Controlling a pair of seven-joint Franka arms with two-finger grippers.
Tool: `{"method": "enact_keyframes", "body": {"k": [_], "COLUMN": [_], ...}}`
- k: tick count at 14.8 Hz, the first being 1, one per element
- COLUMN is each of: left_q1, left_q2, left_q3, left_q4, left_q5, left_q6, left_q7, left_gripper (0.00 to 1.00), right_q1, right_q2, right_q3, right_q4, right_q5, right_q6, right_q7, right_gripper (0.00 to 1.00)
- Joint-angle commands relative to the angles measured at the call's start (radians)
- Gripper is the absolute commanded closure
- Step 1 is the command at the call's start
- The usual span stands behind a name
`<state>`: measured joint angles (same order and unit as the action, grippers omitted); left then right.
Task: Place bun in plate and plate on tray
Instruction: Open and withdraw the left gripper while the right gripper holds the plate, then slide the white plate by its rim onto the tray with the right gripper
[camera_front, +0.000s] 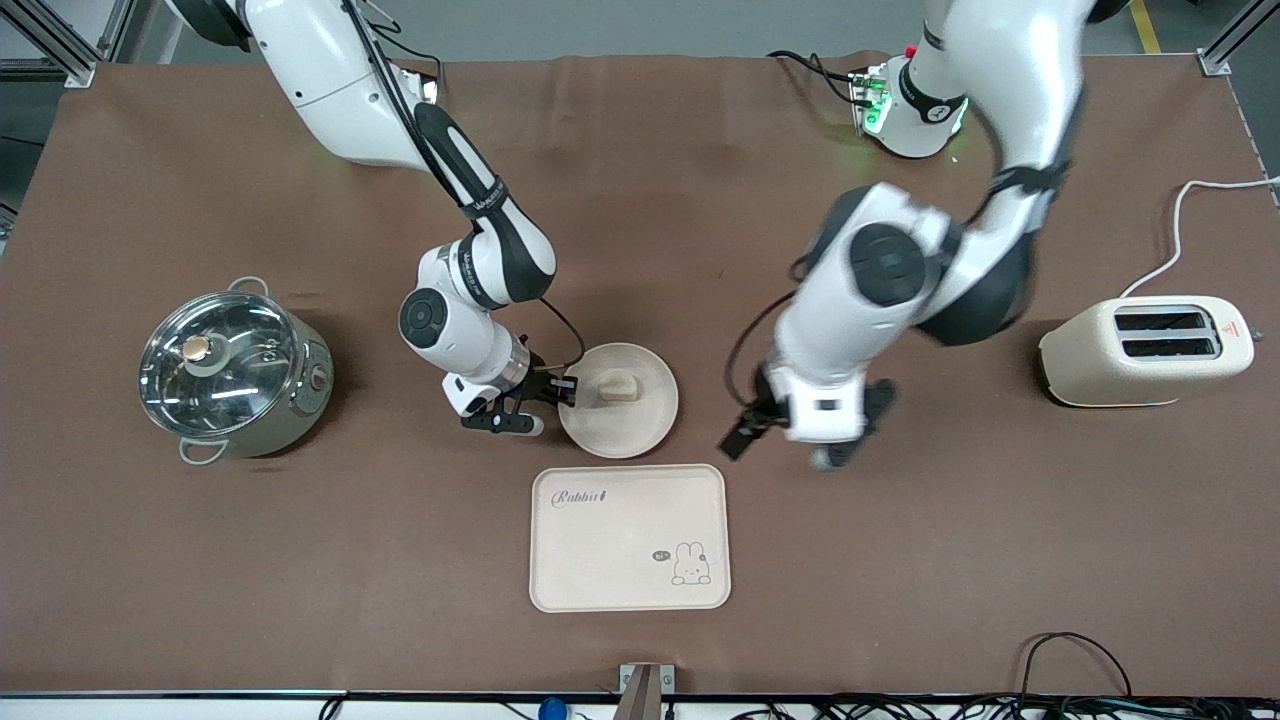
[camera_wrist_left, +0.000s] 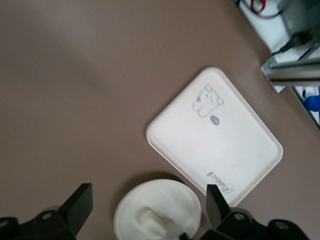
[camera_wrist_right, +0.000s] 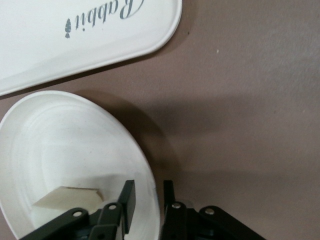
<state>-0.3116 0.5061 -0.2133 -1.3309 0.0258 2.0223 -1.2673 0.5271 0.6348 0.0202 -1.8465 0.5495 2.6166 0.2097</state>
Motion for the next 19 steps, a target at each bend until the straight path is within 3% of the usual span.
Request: {"method": "enact_keyframes", "body": {"k": [1,3,8,10,12,14,19], "left_q1": [0.069,0.135,0.308,0.362,0.356,0.332,0.310], "left_q2": [-0.122,-0.193,-0.334,-0.377,-0.449,-0.523,-0.630], "left_q3": [0.002,0.003,0.003,-0.003,0.029,0.081,0.106], "left_q4": [-0.045,-0.045,-0.047,-0.050,-0.114,-0.192,-0.300], "left_q5": [0.022,0.022,0.022,0.020,0.017,0.013,0.017], "left_q6": [-0.098,-0.245,-0.471,-0.487,-0.488,-0.490,-0.494], "left_q7": [0.168,0.364,0.768,0.903,1.020,1.066,1.097], "left_gripper": [0.00,0.00,0.00,0.00,0.00,0.00,0.00], "right_q1": [-0.022,-0.024,-0.033,-0.033,-0.033,-0.033,-0.033], "right_q2": [0.009,0.011,0.000,-0.001,-0.023,-0.043,-0.060], "right_q3": [0.000,0.000,0.003,0.004,0.006,0.007,0.004], "right_q4": [0.006,0.004,0.003,0.007,0.006,0.000,0.042], "right_q5": [0.010,0.010,0.021,0.023,0.024,0.024,0.026], "right_q6": [0.003,0.002,0.000,0.000,-0.012,-0.023,-0.066], "right_q7": [-0.078,-0.084,-0.082,-0.081,-0.079,-0.078,-0.073], "right_gripper": [0.90,0.99,1.00,1.00,1.00,1.00,1.00]}}
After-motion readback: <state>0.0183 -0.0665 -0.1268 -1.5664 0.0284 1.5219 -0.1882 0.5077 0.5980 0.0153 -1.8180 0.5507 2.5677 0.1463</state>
